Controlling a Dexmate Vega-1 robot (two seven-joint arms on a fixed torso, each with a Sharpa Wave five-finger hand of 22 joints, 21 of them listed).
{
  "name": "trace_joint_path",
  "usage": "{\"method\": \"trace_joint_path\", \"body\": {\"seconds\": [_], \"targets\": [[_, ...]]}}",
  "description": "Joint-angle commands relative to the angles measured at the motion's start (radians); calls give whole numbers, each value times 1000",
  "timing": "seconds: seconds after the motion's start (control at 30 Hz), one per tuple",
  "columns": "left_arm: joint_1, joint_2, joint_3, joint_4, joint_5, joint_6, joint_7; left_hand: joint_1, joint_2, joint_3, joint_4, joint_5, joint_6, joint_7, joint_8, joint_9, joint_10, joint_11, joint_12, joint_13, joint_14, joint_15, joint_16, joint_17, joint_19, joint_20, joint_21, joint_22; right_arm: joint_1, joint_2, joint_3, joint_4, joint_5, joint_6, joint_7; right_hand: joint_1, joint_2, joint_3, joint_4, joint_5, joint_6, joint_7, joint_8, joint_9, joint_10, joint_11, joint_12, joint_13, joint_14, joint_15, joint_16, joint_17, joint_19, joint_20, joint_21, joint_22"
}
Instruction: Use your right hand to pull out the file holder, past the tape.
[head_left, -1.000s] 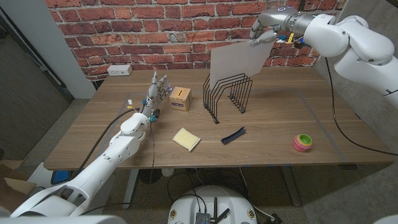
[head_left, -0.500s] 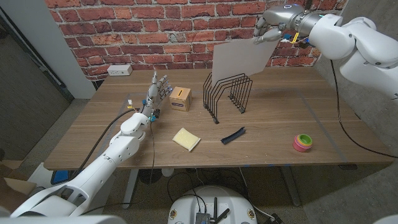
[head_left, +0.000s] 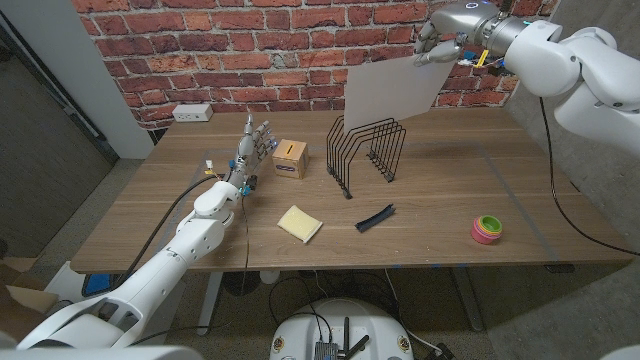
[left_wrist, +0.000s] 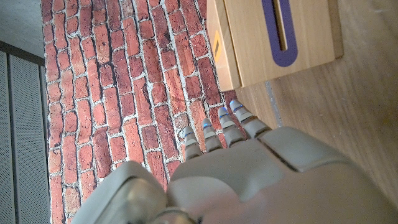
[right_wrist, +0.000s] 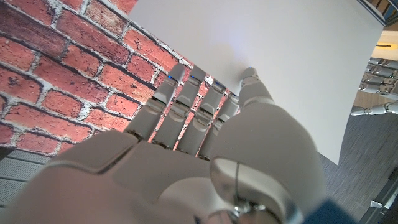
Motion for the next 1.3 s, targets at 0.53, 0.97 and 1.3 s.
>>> {"method": "trace_joint_path", "body": {"seconds": [0.53, 0.97, 1.3], "targets": [[0, 0, 0, 0, 0, 0, 0, -2, 11, 0, 7, 4, 1, -8, 4, 2, -1, -8, 6, 6, 6, -3, 6, 3, 7, 1, 8, 6, -114, -54, 97, -75, -5, -97, -80, -12, -3, 6, -5, -3, 13, 0, 0, 1, 11, -1, 7, 4, 0, -100, 3, -2, -2, -138, -3, 3], [0, 0, 0, 0, 0, 0, 0, -2, 11, 0, 7, 4, 1, -9, 4, 2, 0, -6, 7, 6, 6, -4, 6, 3, 7, 1, 8, 6, -163, -78, 132, -100, -27, -166, -97, -14, -3, 8, -7, -3, 14, 1, -1, 1, 10, -1, 6, 4, -1, -101, 3, -3, -3, -138, -3, 3], [0, 0, 0, 0, 0, 0, 0, -2, 11, 0, 7, 4, 1, -8, 4, 2, 0, -5, 7, 6, 7, -4, 6, 3, 7, 1, 8, 6, -210, -83, 173, -93, -8, -189, -136, -19, -2, 10, -6, -4, 17, 0, -1, 1, 12, -1, 8, 6, -1, -100, 4, -4, -5, -138, -4, 3]]}}
